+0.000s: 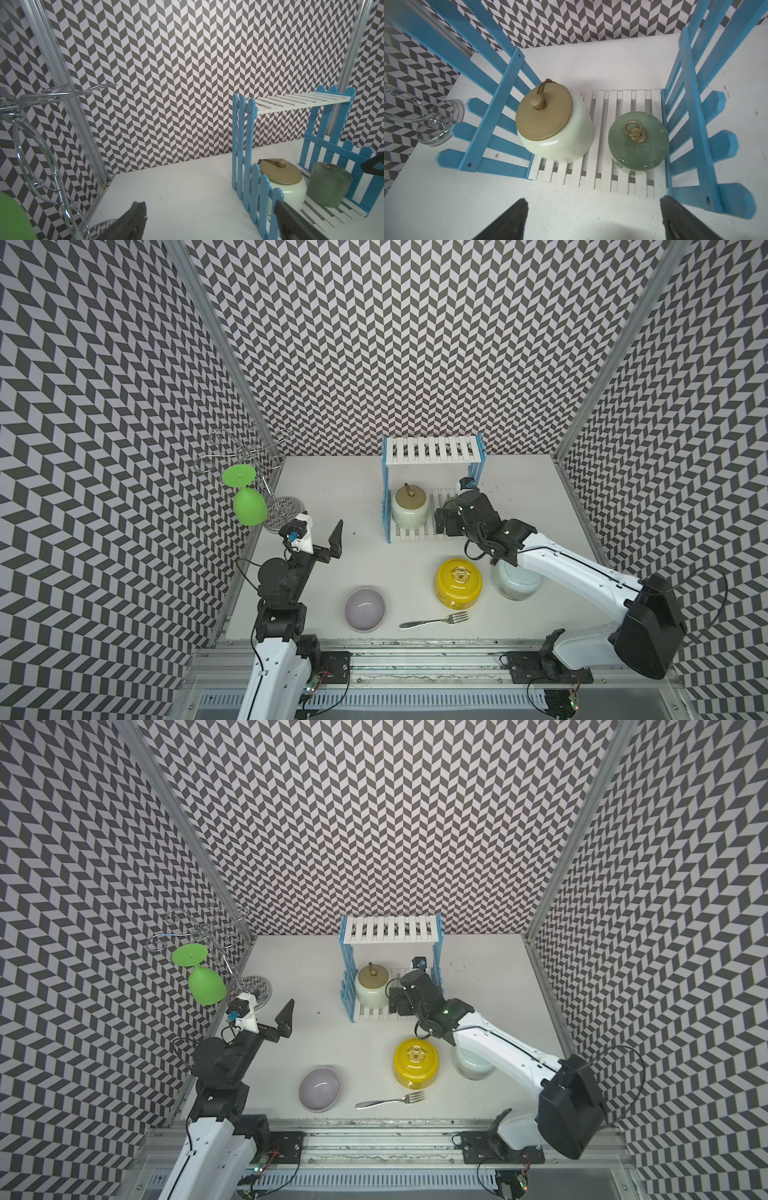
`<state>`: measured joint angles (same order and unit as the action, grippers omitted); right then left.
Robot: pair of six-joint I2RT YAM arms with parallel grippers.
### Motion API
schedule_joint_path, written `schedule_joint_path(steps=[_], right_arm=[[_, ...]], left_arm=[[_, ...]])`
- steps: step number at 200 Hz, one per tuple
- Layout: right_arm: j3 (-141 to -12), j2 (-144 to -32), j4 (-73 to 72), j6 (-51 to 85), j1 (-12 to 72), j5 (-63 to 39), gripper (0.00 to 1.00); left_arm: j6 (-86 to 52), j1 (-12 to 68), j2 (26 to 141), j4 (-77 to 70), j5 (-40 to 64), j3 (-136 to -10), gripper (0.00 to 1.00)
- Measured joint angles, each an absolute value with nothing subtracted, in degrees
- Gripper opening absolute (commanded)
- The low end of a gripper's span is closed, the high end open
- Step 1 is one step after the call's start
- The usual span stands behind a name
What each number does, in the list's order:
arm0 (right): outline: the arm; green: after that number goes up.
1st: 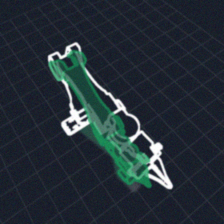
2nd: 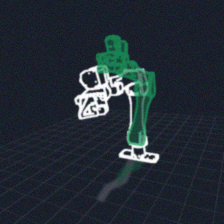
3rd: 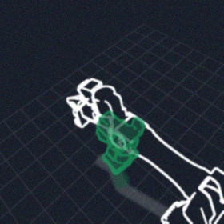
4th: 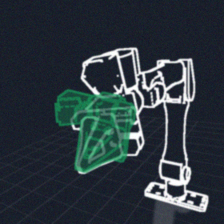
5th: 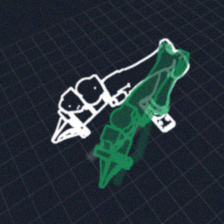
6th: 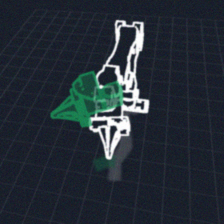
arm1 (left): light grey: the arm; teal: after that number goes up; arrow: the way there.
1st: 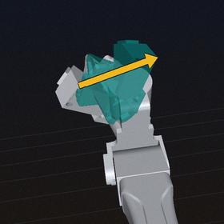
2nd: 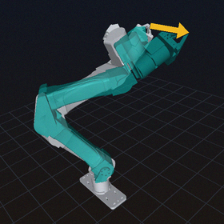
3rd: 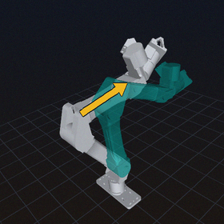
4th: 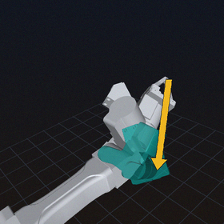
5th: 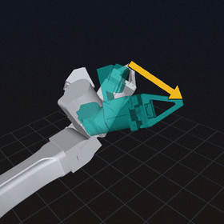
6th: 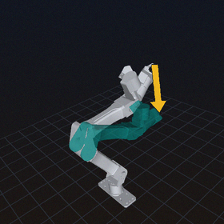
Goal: Remove the tea canisters from the shelf
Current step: Pick up the tea canister from the shelf.
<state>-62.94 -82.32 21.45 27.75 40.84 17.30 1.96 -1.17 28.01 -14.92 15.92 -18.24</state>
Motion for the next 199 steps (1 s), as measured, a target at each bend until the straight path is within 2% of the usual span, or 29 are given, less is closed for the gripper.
schedule_joint_path(steps=[125, 199], right_arm=[[-67.1, -93.1, 22.3, 32.4, 35.3, 17.0, 1.0], [-73.6, -99.2, 23.9, 34.2, 34.7, 20.4, 1.0]], left_arm=[[2.1, -1.1, 28.0, -14.9, 15.6, -18.2, 1.0], [2.1, -1.1, 28.0, -14.9, 15.5, -18.2, 1.0]])
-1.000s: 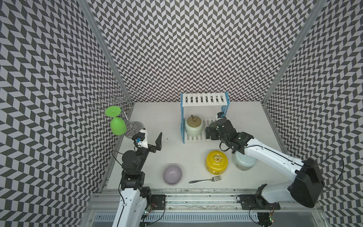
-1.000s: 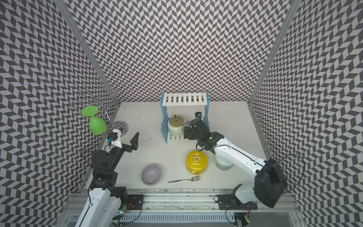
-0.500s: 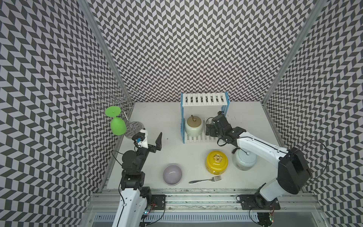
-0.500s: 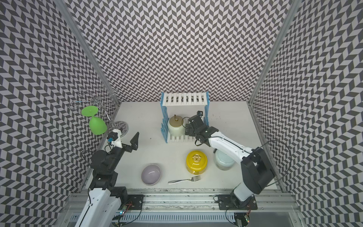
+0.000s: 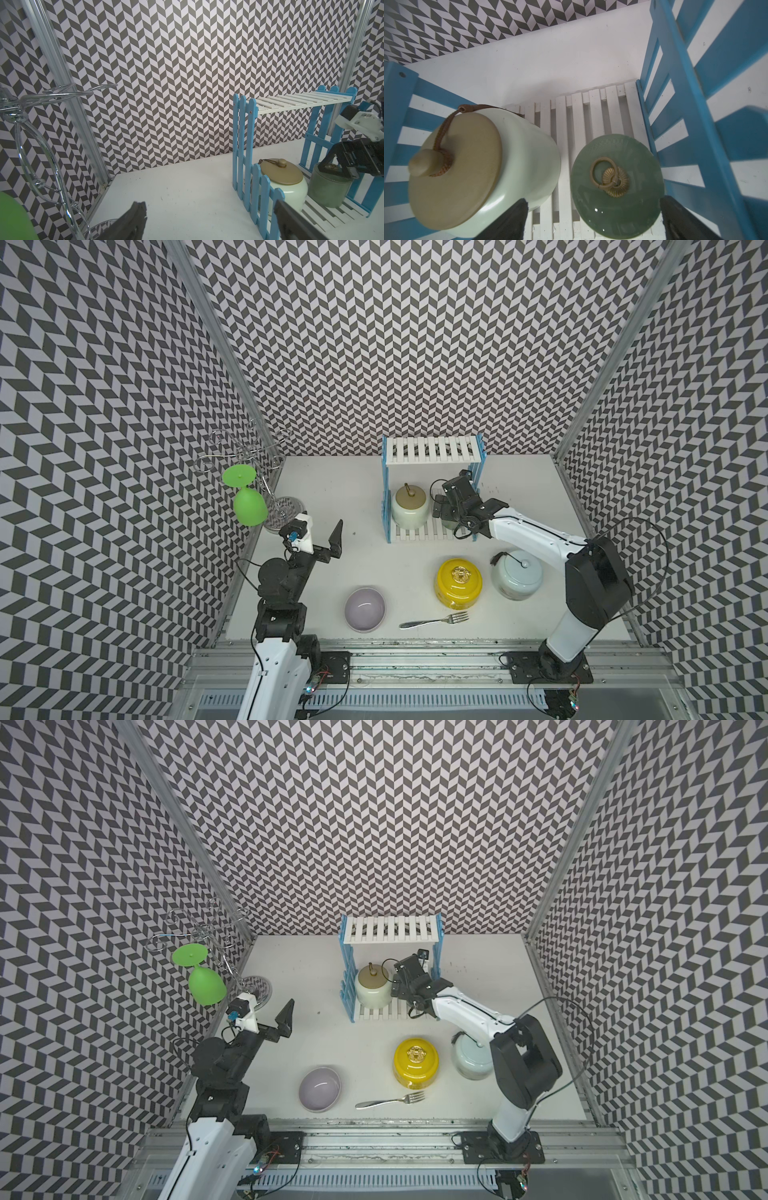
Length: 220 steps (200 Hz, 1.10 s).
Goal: Remove the tea canisters from the shelf
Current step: Pick up the tea canister from the shelf.
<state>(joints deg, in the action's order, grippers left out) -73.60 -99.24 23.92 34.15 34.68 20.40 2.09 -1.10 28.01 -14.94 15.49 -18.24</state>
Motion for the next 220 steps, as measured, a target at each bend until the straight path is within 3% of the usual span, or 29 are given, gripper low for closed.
schedule_joint_path(steps=[140, 187, 220], right_arm=[[-74.9, -105.8, 21.6, 39.7, 34.7, 26.3, 1.0], [-74.9, -106.2, 20.1, 39.5, 34.0, 26.0, 0.92], [-74.8, -106.4, 18.9, 38.8, 33.1, 25.5, 0.81]], left_arm=[[2.9, -0.7, 25.8, -15.3, 15.1, -18.2, 1.0], [3.0, -0.5, 25.8, -15.3, 15.0, -18.2, 1.0], [3.0, -0.4, 25.8, -15.4, 14.8, -18.2, 1.0]])
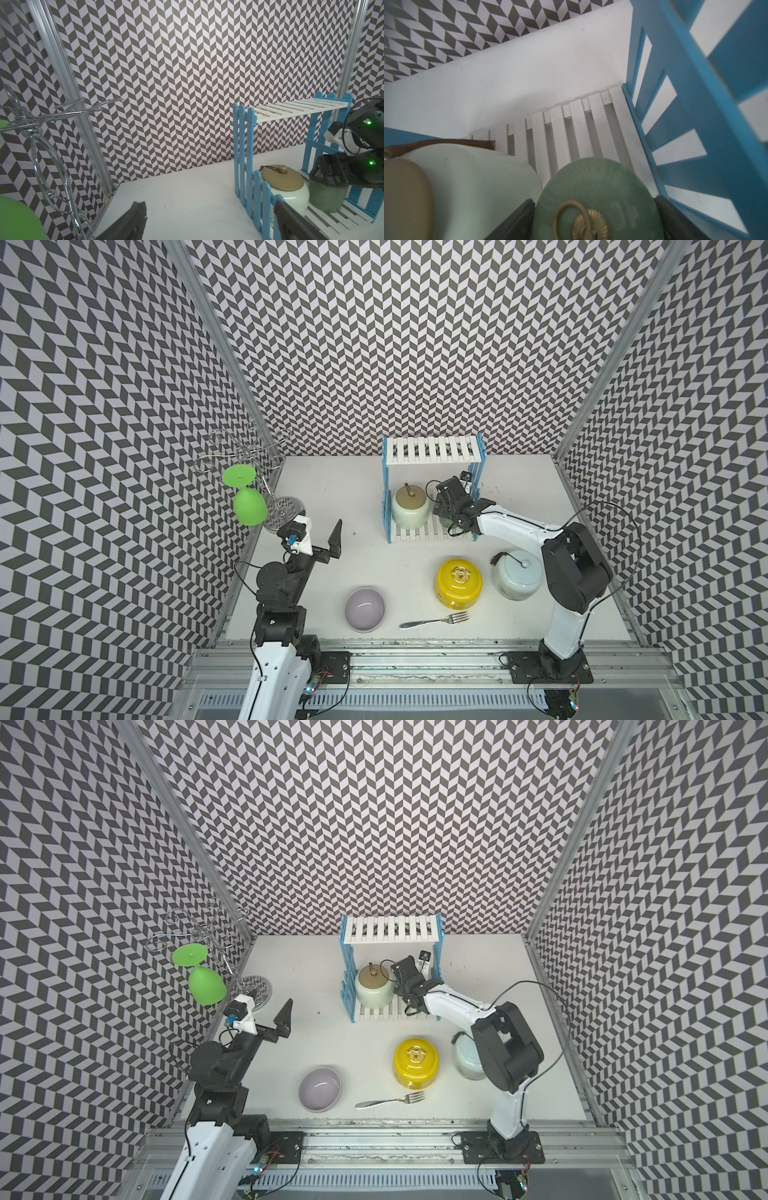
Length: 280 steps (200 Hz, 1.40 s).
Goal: Remove the tea canisters from the shelf
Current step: Pick up the tea canister from the shelf.
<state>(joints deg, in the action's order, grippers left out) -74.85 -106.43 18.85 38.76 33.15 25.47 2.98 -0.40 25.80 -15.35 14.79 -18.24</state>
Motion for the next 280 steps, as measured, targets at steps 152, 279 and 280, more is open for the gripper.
schedule_joint_path(steps=[152, 279, 280], right_arm=[[-74.8, -107.2, 17.3, 36.1, 32.9, 23.9, 0.93], [-74.2, -107.5, 19.4, 34.5, 33.0, 24.2, 0.69], [-74.2, -107.5, 19.5, 34.5, 33.0, 24.1, 0.69]], left_arm=[[3.0, -0.4, 25.9, -15.3, 14.7, -18.2, 1.0], [3.1, -0.4, 25.8, -15.4, 14.6, -18.2, 1.0], [3.1, -0.4, 25.8, -15.4, 14.6, -18.2, 1.0]])
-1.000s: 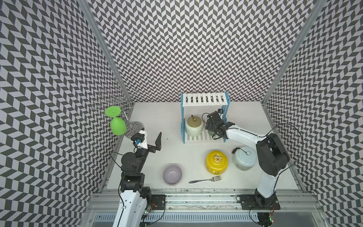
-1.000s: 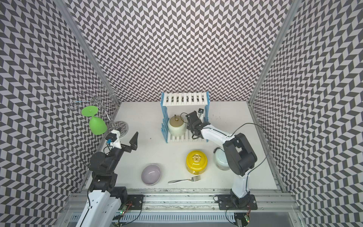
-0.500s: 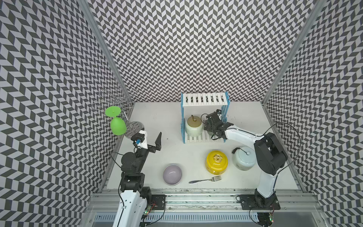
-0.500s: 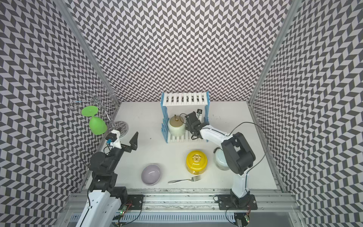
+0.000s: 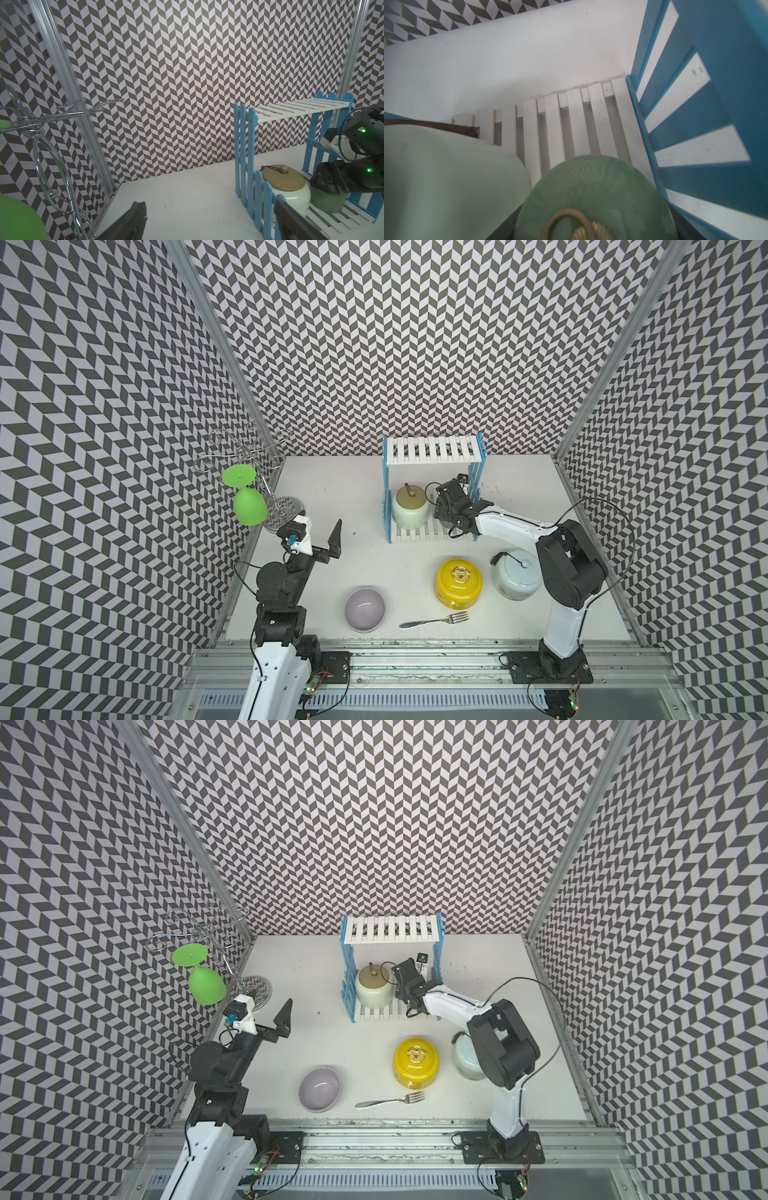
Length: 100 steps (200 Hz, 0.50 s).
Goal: Remove the tea canisters from the shelf
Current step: Pick up the tea canister from the shelf.
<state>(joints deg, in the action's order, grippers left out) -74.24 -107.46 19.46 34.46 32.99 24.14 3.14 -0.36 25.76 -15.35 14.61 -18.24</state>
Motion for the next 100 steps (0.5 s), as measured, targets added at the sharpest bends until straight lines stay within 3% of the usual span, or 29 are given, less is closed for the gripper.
schedule_joint_path(steps=[100], right_arm=[[-74.3, -94.6, 27.3, 30.7, 36.4, 23.4, 0.65]], left_arm=[[3.1, -0.4, 25.8, -15.4, 14.6, -18.2, 1.0]])
